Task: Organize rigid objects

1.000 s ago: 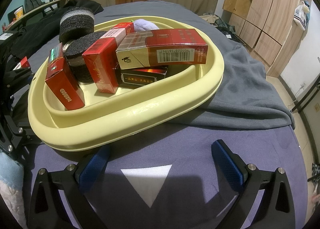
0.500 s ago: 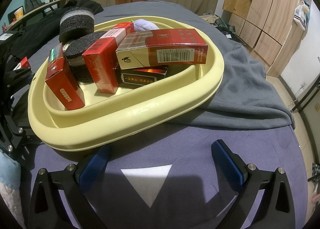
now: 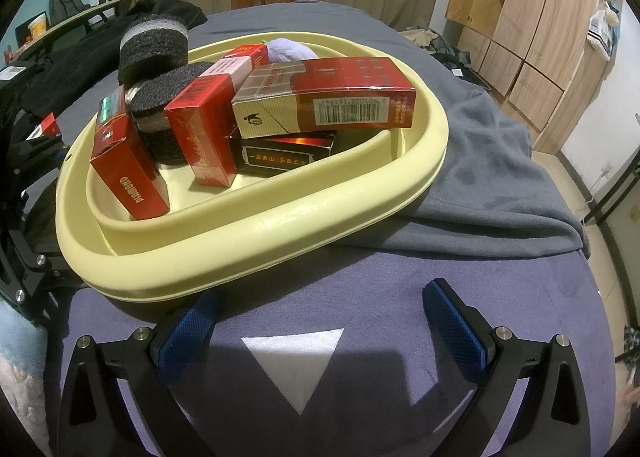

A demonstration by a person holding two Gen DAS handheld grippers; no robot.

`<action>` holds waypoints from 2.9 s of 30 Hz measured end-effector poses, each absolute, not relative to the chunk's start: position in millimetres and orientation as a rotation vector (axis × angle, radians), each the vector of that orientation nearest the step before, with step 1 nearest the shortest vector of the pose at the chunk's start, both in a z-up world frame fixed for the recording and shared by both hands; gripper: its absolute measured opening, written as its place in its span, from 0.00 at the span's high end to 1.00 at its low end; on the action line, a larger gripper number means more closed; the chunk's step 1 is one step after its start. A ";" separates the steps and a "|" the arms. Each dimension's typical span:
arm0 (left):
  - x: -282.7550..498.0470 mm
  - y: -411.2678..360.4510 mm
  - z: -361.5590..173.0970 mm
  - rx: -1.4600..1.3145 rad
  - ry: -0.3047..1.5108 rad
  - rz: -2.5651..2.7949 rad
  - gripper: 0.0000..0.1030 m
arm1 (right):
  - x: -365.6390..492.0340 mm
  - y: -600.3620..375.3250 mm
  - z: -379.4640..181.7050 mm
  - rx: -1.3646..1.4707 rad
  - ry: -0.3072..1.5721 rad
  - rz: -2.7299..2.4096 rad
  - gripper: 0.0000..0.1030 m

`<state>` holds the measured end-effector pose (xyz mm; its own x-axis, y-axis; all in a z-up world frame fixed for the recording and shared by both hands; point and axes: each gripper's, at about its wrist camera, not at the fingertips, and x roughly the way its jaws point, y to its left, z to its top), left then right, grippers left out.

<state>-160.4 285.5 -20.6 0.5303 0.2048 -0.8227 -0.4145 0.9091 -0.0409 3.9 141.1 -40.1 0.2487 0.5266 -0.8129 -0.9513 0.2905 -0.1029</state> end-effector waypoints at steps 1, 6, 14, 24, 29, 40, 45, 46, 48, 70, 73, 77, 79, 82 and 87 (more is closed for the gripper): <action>-158.7 285.1 -20.4 -0.244 0.943 0.374 0.00 | 2.8 141.1 -40.0 -0.684 0.754 1.121 0.00; -157.5 285.2 -20.6 -0.244 0.943 0.373 0.00 | 2.8 140.9 -40.1 -0.685 0.754 1.121 0.00; -151.0 283.8 -20.2 -0.244 0.943 0.373 0.00 | 2.0 140.3 -40.3 -0.681 0.759 1.123 0.00; -151.2 285.4 -21.5 -0.246 0.940 0.371 0.00 | -1.4 141.2 -41.0 -0.679 0.758 1.123 0.00; -138.3 283.0 -26.5 -0.244 0.941 0.374 0.00 | -6.4 142.8 -42.5 -0.694 0.740 1.112 0.00; -127.7 281.9 -29.6 -0.242 0.942 0.377 0.00 | -3.5 141.7 -41.2 -0.690 0.745 1.114 0.00; -121.1 280.4 -26.4 -0.241 0.945 0.378 0.00 | -3.5 140.3 -41.4 -0.687 0.750 1.116 0.00; -117.7 280.0 -25.5 -0.238 0.946 0.380 0.00 | -3.2 140.1 -40.5 -0.691 0.743 1.112 0.00; -117.7 281.9 -23.6 -0.247 0.940 0.375 0.00 | -2.4 140.0 -39.8 -0.677 0.760 1.121 0.00; -87.2 285.2 -27.5 -0.244 0.941 0.377 0.00 | -35.8 127.7 -25.3 -0.683 0.754 1.116 0.00; -90.5 285.0 -27.5 -0.244 0.941 0.377 0.00 | -36.4 125.8 -23.2 -0.682 0.755 1.117 0.00; -92.2 283.3 -28.4 -0.245 0.940 0.377 0.00 | -36.0 126.0 -23.2 -0.681 0.756 1.117 0.00; -93.6 283.1 -28.9 -0.245 0.940 0.378 0.00 | -29.5 128.6 -25.3 -0.680 0.756 1.118 0.00; -91.8 283.2 -29.3 -0.245 0.940 0.378 0.00 | -29.8 128.6 -25.4 -0.679 0.757 1.118 0.00; -93.3 283.2 -28.8 -0.245 0.940 0.377 0.00 | -29.4 128.3 -24.5 -0.678 0.759 1.118 0.00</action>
